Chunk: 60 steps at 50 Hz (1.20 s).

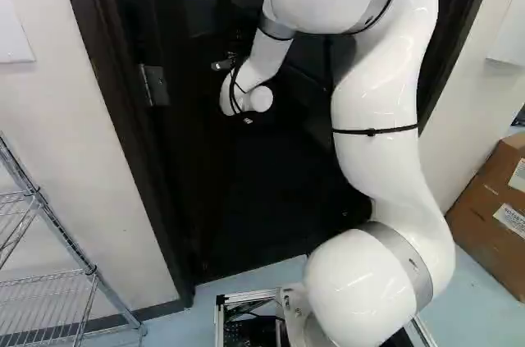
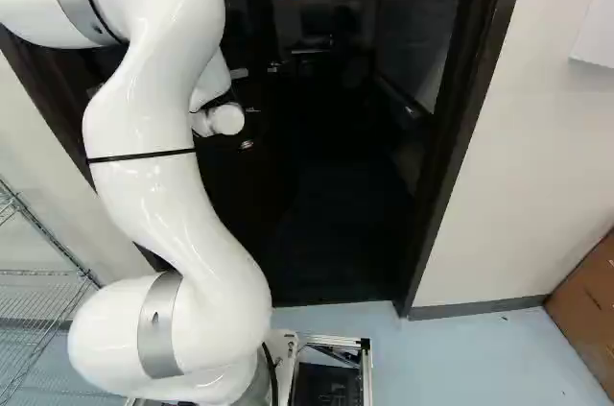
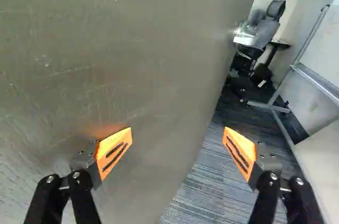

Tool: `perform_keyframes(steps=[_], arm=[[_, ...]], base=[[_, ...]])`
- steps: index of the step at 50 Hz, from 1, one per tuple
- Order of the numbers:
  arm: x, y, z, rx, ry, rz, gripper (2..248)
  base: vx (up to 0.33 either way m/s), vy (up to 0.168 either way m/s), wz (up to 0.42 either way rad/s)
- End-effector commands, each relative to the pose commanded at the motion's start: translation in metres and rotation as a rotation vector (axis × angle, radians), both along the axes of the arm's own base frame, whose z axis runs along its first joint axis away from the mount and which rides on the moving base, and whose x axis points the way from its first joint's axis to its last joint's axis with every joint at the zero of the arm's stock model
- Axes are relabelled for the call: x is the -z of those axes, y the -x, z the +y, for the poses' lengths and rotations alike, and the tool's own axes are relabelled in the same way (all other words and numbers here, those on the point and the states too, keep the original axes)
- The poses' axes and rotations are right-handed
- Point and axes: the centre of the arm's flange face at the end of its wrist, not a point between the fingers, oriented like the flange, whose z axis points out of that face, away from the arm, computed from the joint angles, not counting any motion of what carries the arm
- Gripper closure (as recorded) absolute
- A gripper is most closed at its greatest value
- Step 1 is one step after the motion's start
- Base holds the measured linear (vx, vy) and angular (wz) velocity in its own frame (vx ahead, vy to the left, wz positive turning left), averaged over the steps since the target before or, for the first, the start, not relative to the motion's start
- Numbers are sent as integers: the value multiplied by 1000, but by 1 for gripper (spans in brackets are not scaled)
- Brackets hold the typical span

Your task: Open the door and move inside

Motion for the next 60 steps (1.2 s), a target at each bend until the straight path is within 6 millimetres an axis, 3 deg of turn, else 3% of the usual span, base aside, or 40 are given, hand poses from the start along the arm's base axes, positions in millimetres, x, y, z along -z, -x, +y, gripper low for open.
perform_keyframes(steps=[24,60], arm=[[3,-4,20,-77,40,-1,3],[15,-27,67,-227,126,-12,3]], base=[[0,0,0],[0,0,0]])
